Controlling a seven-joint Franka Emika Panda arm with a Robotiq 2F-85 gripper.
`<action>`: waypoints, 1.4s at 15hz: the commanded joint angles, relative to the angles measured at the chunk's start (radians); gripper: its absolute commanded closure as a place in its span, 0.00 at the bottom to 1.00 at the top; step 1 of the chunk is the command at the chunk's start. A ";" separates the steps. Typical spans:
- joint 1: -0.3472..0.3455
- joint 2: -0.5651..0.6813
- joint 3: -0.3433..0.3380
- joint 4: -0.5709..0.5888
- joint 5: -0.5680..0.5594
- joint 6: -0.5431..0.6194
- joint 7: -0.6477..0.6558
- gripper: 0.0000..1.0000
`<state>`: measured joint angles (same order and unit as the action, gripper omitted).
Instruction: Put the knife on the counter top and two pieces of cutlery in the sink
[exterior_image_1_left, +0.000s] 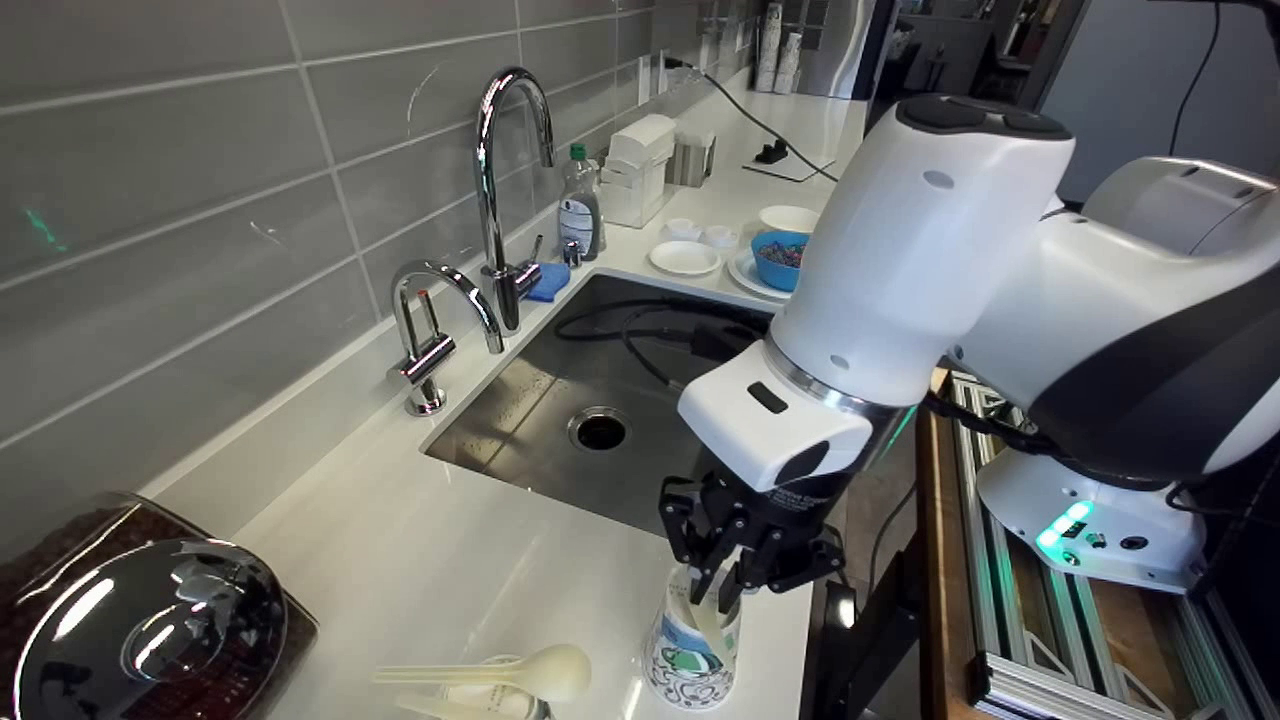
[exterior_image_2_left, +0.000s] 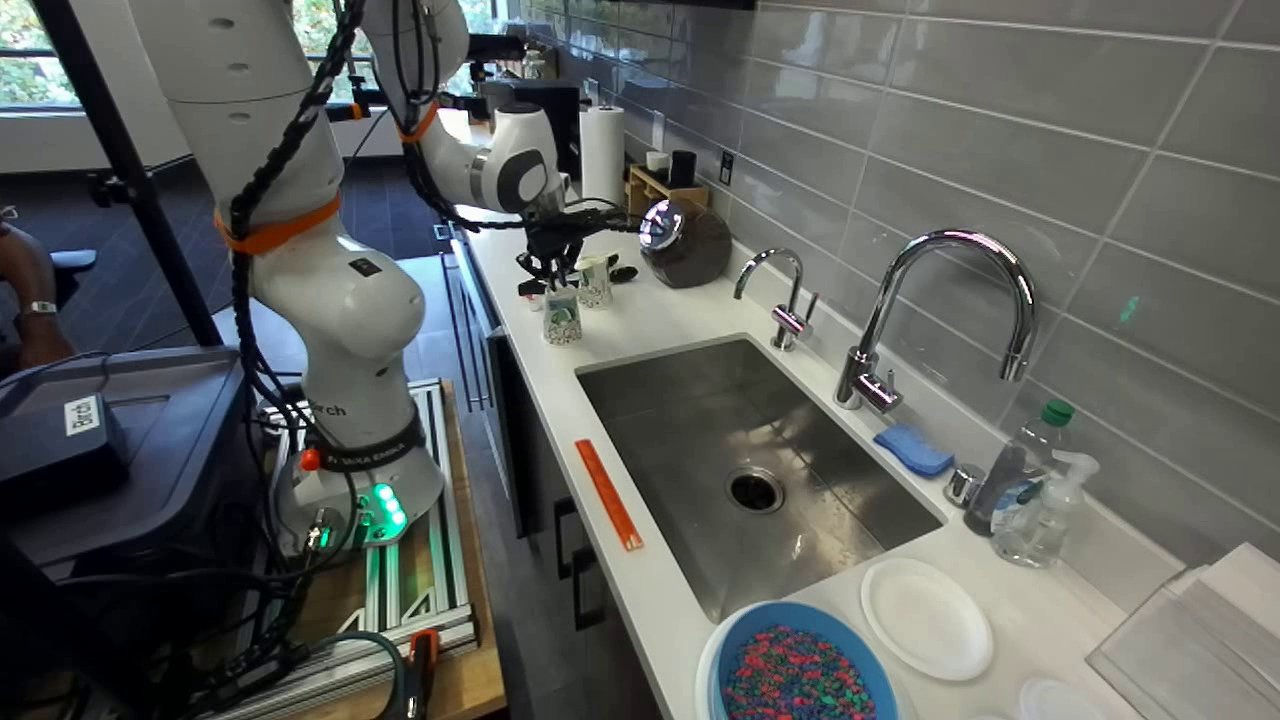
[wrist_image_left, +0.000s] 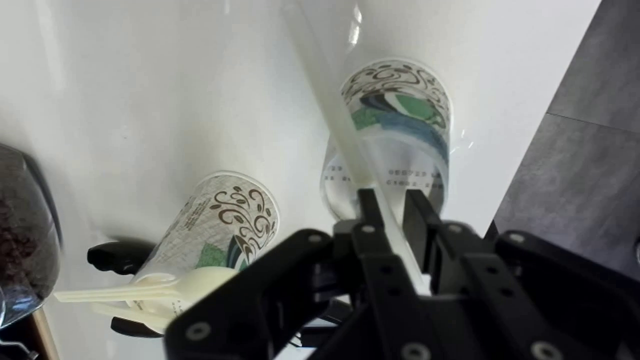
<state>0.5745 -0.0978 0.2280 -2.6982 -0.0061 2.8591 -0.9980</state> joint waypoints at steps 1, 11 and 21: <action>-0.044 0.004 0.034 0.017 -0.020 -0.039 -0.003 0.47; -0.088 0.032 0.059 0.030 -0.016 -0.034 -0.024 0.00; -0.116 0.074 0.067 0.071 -0.015 -0.041 -0.057 0.14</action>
<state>0.4922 -0.0462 0.2702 -2.6560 -0.0062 2.8559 -1.0356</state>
